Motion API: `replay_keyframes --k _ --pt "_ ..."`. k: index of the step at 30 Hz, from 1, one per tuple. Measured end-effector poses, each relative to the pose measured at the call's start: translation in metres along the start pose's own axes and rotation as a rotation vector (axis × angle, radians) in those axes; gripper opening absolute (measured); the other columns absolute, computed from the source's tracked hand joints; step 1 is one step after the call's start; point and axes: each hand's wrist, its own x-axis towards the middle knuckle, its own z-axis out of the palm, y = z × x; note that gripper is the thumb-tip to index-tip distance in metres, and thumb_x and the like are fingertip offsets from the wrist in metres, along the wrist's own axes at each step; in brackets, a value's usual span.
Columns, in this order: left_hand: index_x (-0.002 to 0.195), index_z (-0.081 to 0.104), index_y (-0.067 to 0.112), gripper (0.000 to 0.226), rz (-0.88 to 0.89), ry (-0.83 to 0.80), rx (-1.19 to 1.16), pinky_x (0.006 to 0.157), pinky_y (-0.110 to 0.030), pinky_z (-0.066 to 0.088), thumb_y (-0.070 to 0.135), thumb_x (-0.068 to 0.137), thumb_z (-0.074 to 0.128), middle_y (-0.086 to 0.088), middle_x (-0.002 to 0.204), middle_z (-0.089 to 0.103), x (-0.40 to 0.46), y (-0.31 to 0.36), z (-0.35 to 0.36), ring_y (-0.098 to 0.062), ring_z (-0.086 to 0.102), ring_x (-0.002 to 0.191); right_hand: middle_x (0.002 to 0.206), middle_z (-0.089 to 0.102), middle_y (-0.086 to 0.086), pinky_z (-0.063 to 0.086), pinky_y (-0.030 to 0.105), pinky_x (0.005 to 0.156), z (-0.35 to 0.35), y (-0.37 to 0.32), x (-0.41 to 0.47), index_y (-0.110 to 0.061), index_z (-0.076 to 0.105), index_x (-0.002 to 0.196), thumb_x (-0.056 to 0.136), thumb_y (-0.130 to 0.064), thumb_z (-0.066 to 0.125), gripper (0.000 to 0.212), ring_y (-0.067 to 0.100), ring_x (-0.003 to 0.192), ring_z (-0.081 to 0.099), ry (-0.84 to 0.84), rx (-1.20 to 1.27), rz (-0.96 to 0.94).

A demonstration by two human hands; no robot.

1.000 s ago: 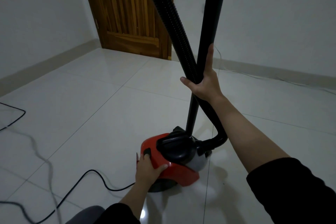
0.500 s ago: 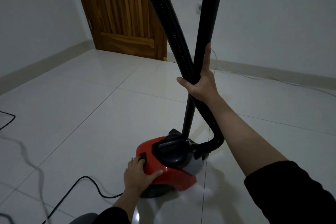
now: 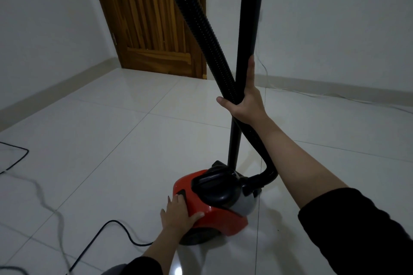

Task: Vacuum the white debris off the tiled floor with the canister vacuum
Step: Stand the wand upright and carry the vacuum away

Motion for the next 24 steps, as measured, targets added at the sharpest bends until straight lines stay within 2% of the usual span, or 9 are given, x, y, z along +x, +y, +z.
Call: replay_keyframes --k 4,6,7,9,14,17,19,21,24 --pt "0.144 0.020 0.016 0.113 0.102 0.023 -0.087 0.110 -0.055 0.025 0.075 0.058 0.064 -0.008 0.147 0.030 0.006 0.013 -0.019 -0.032 0.033 0.136 0.119 0.059 -0.004 0.059 0.037 0.078 -0.002 0.000 -0.001 -0.047 -0.025 0.144 0.079 -0.033 0.078 0.122 0.018 0.080 0.066 0.001 0.001 0.020" --pt "0.142 0.027 0.023 0.099 0.279 0.141 -0.239 0.110 -0.045 0.028 0.067 0.060 0.061 -0.006 0.145 0.038 0.011 0.023 -0.026 -0.029 0.038 0.134 0.116 0.062 0.001 0.058 0.035 0.077 -0.002 0.000 -0.002 -0.050 -0.024 0.144 0.079 -0.033 0.078 0.122 0.016 0.079 0.066 -0.004 0.003 0.033" --pt "0.143 0.032 0.018 0.094 0.330 0.173 -0.289 0.110 -0.040 0.030 0.063 0.065 0.058 -0.007 0.143 0.043 0.014 0.031 -0.030 -0.028 0.041 0.132 0.116 0.062 0.002 0.058 0.033 0.078 -0.003 0.000 -0.002 -0.051 -0.024 0.142 0.079 -0.033 0.078 0.121 0.014 0.080 0.065 -0.005 0.001 0.036" --pt "0.141 0.039 0.013 0.080 0.352 0.160 -0.329 0.109 -0.037 0.035 0.055 0.075 0.055 -0.006 0.139 0.050 0.022 0.048 -0.036 -0.024 0.047 0.128 0.115 0.063 0.004 0.057 0.032 0.079 -0.002 0.000 -0.003 -0.049 -0.024 0.141 0.079 -0.033 0.078 0.121 0.014 0.081 0.065 -0.007 -0.001 0.040" --pt "0.119 0.059 0.020 0.034 0.392 0.087 -0.305 0.094 -0.033 0.046 0.032 0.088 0.055 -0.003 0.113 0.066 0.042 0.067 -0.048 -0.022 0.059 0.106 0.112 0.065 0.005 0.059 0.038 0.077 -0.001 0.006 -0.003 -0.042 -0.022 0.146 0.079 -0.034 0.078 0.120 0.020 0.081 0.067 0.022 -0.001 0.040" --pt "0.118 0.058 0.019 0.032 0.424 0.038 -0.238 0.088 -0.035 0.048 0.027 0.087 0.054 -0.006 0.109 0.067 0.040 0.062 -0.058 -0.025 0.061 0.102 0.125 0.058 0.011 0.058 0.043 0.075 0.000 0.000 0.005 -0.032 -0.017 0.152 0.079 -0.032 0.076 0.118 0.022 0.085 0.065 0.051 0.004 -0.004" --pt "0.119 0.053 0.015 0.030 0.435 0.017 -0.208 0.078 -0.030 0.044 0.023 0.090 0.052 -0.009 0.107 0.065 0.024 0.057 -0.073 -0.028 0.060 0.098 0.130 0.052 0.013 0.057 0.045 0.072 -0.002 -0.014 0.021 -0.027 -0.014 0.154 0.079 -0.031 0.074 0.116 0.022 0.083 0.062 0.059 0.011 -0.015" --pt "0.120 0.049 0.012 0.029 0.423 0.026 -0.194 0.071 -0.027 0.038 0.021 0.093 0.049 -0.009 0.105 0.063 0.003 0.054 -0.098 -0.028 0.059 0.095 0.121 0.056 0.009 0.057 0.044 0.069 -0.005 -0.037 0.043 -0.033 -0.017 0.153 0.077 -0.033 0.072 0.117 0.019 0.078 0.059 0.039 0.033 0.015" --pt "0.120 0.046 0.012 0.028 0.364 0.038 -0.236 0.070 -0.029 0.040 0.021 0.094 0.047 -0.009 0.102 0.063 -0.031 0.049 -0.148 -0.027 0.060 0.092 0.100 0.058 0.009 0.054 0.041 0.062 -0.010 -0.083 0.079 -0.047 -0.019 0.150 0.076 -0.036 0.071 0.117 0.019 0.069 0.055 -0.009 0.061 0.053"
